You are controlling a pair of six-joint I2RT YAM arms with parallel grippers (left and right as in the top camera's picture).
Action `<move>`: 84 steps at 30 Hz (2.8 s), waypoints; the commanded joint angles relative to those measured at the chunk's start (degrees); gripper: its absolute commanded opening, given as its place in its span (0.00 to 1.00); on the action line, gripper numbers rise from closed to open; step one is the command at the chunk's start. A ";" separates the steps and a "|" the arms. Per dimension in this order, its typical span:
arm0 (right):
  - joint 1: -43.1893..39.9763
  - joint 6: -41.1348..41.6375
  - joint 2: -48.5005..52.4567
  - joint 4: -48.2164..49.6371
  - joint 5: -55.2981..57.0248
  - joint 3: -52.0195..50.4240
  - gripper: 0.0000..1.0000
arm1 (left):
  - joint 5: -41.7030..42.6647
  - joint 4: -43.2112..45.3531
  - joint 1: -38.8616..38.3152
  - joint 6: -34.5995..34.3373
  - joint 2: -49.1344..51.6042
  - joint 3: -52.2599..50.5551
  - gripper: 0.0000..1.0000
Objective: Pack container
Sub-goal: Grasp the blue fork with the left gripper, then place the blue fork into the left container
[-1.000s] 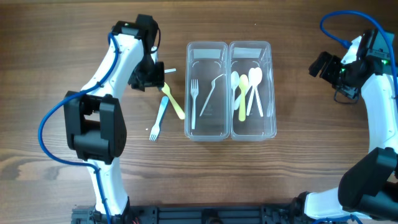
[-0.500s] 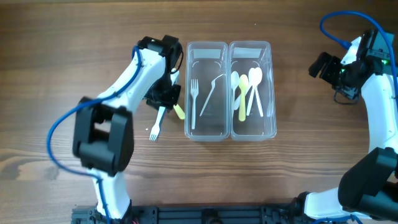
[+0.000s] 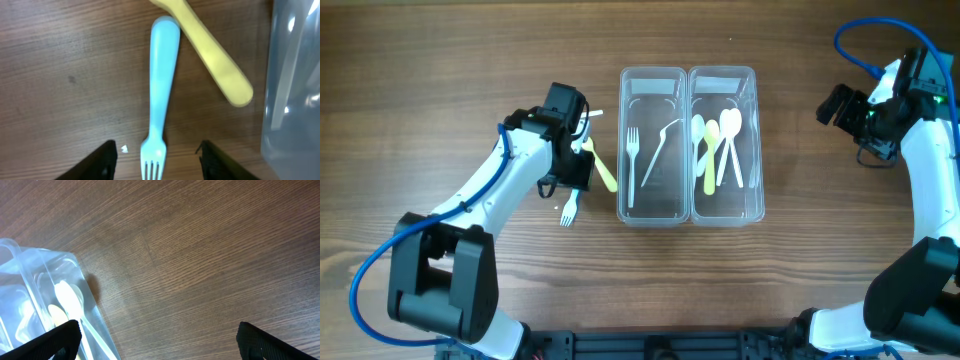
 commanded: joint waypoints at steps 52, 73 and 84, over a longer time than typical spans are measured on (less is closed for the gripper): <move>-0.02 0.48 0.46 0.26 -0.26 -0.20 1.00 | 5.05 -10.91 -2.89 -1.86 -2.14 22.05 0.04; 0.00 0.68 0.46 1.07 -0.31 -0.20 1.00 | 2.64 -3.30 -17.07 -25.57 7.34 28.70 0.52; -0.02 0.70 0.46 1.09 -0.31 -0.20 1.00 | -8.31 -9.25 -6.01 -42.07 3.74 25.11 0.58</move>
